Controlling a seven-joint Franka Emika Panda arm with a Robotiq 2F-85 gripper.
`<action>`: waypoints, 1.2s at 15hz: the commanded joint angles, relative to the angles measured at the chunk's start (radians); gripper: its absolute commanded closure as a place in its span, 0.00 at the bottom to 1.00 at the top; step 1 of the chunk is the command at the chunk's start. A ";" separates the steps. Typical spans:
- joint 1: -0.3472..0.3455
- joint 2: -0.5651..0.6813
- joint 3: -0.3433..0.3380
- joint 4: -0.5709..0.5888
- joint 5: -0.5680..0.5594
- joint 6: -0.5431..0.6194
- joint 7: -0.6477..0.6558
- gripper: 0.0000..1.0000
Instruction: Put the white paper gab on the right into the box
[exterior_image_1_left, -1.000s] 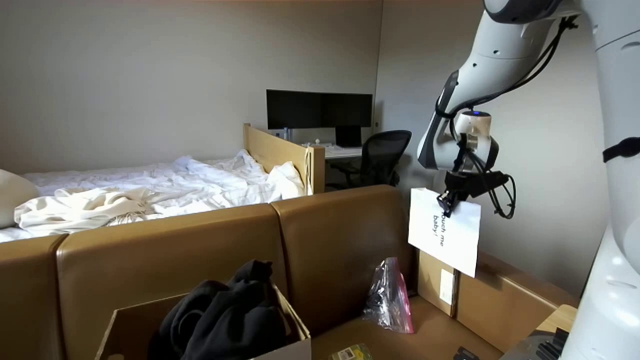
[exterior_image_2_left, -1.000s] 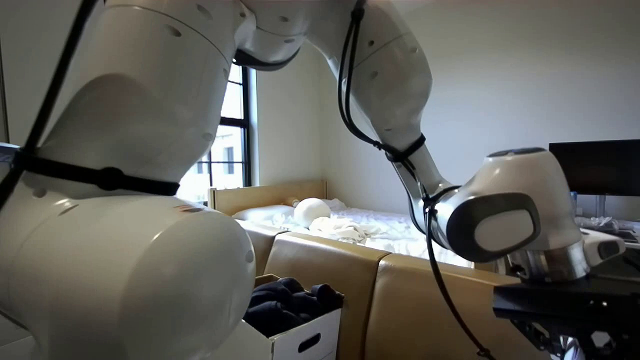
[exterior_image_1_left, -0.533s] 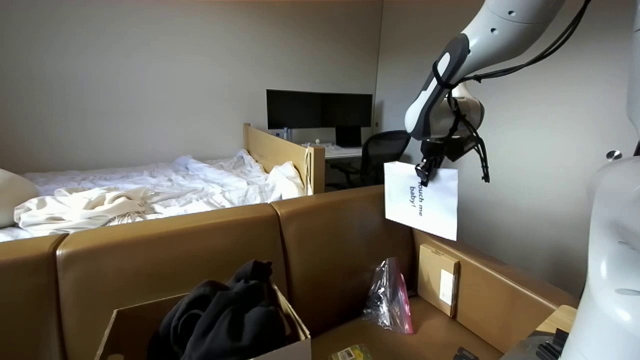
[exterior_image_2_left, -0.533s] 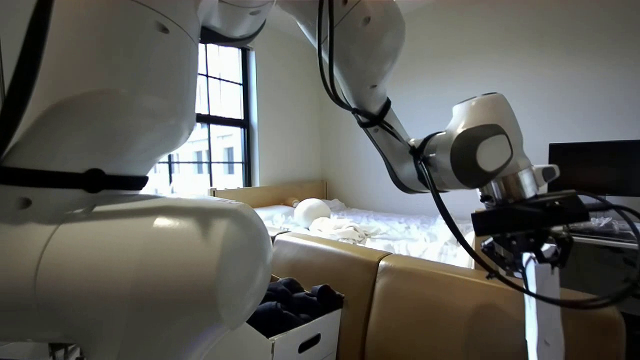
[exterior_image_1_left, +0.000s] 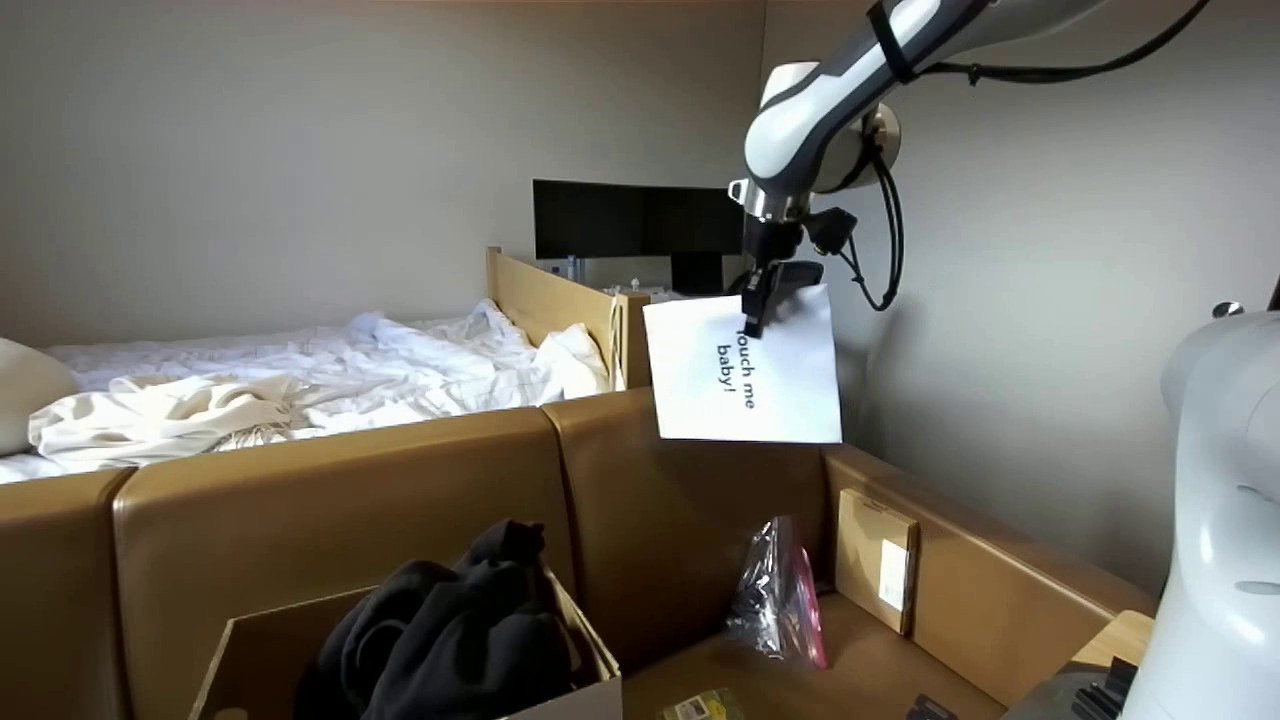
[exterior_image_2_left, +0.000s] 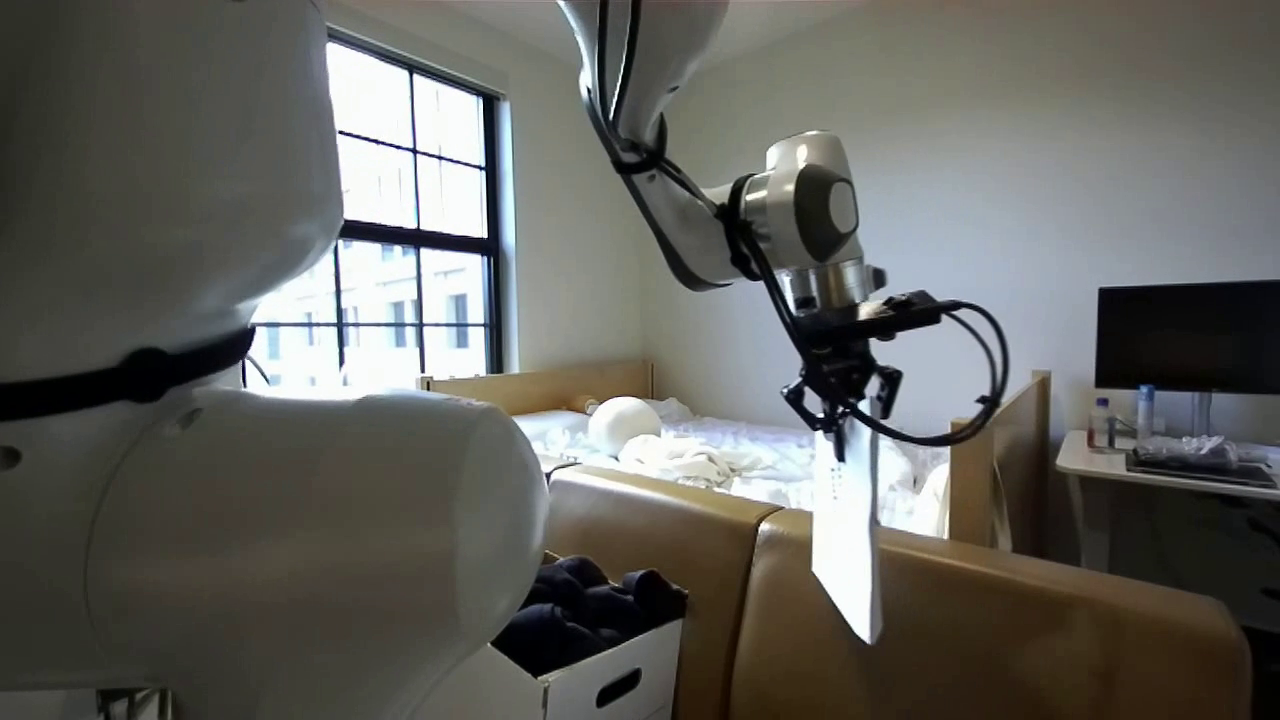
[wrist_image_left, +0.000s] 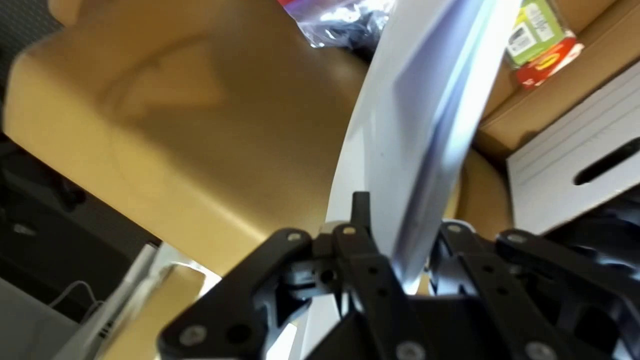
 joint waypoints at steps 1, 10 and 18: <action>-0.139 -0.159 0.276 -0.062 0.031 -0.099 -0.063 0.88; -0.277 -0.239 0.613 -0.151 0.517 -0.121 -0.401 0.88; -0.061 -0.042 0.553 -0.197 1.159 0.281 -0.669 0.88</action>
